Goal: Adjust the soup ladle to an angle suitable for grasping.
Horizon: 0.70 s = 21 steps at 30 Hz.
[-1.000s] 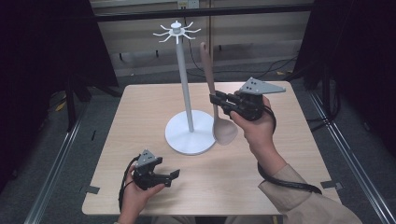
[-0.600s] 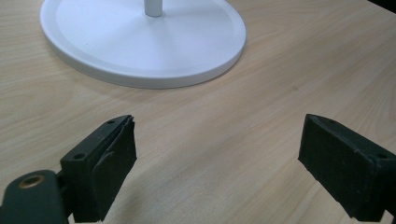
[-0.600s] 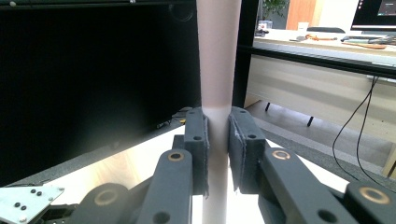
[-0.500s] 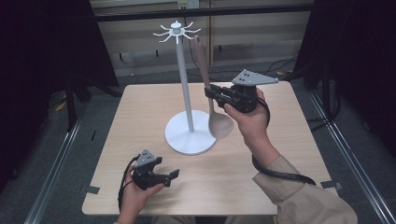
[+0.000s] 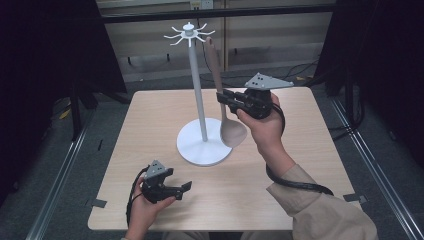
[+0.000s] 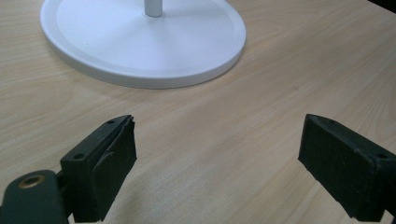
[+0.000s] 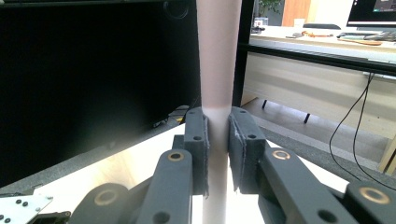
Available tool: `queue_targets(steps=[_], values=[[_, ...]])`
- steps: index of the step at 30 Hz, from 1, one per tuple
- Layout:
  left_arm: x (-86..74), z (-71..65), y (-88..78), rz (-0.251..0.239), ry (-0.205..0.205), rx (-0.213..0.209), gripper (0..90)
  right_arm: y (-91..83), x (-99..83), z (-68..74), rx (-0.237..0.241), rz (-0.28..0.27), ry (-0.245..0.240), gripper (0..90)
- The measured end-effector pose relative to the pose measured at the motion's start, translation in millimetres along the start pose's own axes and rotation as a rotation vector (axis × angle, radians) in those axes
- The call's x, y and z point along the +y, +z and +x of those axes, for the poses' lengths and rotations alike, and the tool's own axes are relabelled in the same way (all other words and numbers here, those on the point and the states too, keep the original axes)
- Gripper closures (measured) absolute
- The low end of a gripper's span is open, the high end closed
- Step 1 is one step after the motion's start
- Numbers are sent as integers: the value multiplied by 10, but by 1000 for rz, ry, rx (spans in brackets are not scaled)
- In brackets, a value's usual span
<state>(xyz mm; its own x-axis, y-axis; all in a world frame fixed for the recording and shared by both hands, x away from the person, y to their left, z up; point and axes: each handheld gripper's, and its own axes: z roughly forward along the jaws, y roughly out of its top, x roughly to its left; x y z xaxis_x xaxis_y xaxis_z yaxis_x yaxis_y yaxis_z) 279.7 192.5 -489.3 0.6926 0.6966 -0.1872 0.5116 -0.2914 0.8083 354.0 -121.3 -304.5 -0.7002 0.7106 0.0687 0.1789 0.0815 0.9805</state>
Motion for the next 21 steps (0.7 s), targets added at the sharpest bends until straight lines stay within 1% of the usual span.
queue_targets(steps=[15,21], values=[[-1,13,-4,0,1,-4,109,124,4,16,-5,17,8,787],[-2,15,-6,-1,2,-3,110,156,-14,16,-7,9,13,786]])
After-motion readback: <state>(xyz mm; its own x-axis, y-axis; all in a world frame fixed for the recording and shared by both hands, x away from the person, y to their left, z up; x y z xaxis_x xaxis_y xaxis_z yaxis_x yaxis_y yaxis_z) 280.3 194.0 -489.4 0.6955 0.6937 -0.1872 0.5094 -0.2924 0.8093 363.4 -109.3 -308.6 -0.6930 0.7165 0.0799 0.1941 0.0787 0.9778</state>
